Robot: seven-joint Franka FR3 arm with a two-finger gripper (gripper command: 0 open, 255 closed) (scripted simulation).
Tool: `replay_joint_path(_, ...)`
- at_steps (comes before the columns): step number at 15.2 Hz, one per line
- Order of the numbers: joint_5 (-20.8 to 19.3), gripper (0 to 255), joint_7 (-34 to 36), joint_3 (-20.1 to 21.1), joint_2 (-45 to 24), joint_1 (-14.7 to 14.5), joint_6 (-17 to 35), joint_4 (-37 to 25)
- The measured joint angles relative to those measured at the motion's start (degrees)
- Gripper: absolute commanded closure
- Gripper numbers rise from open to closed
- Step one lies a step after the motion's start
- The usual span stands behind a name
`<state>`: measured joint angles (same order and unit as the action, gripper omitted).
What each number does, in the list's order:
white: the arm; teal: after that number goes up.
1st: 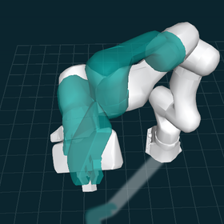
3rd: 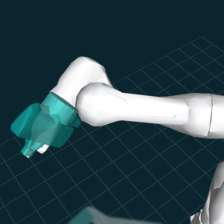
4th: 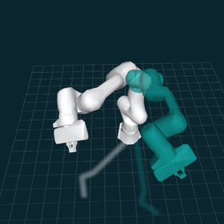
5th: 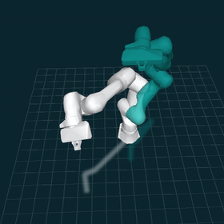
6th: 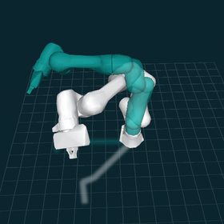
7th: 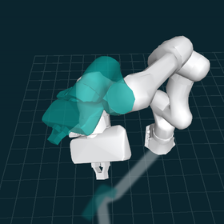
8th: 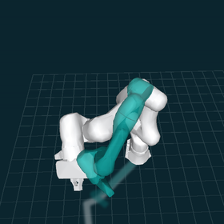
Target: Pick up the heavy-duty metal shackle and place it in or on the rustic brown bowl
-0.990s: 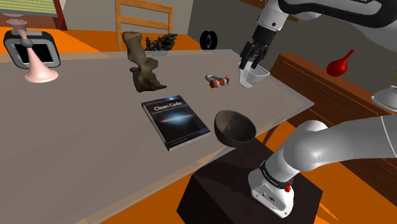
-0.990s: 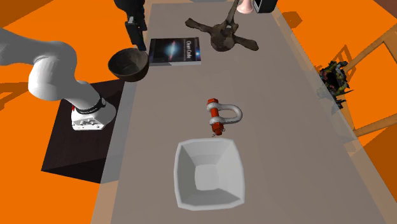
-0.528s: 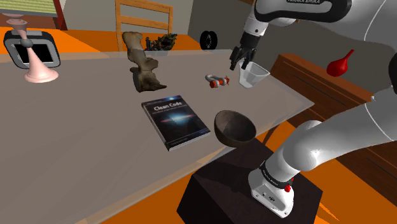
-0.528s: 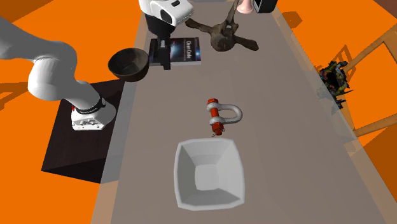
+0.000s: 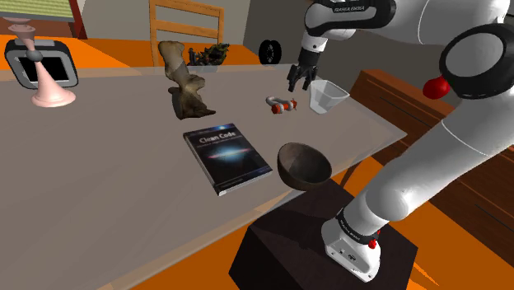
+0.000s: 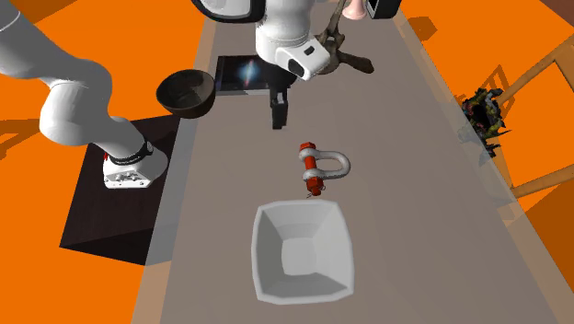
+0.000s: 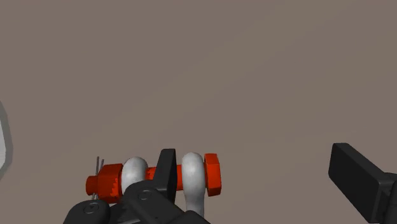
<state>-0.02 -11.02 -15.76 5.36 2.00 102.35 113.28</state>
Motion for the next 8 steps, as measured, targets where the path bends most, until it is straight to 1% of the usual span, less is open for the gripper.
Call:
replay_joint_path(4, 1.33, 0, -3.02, -1.42, -9.20, 1.20, 1.52, -6.24)
replay_joint_path(8, 3.08, 0, -5.89, -2.26, -18.96, 3.06, 1.22, -14.89)
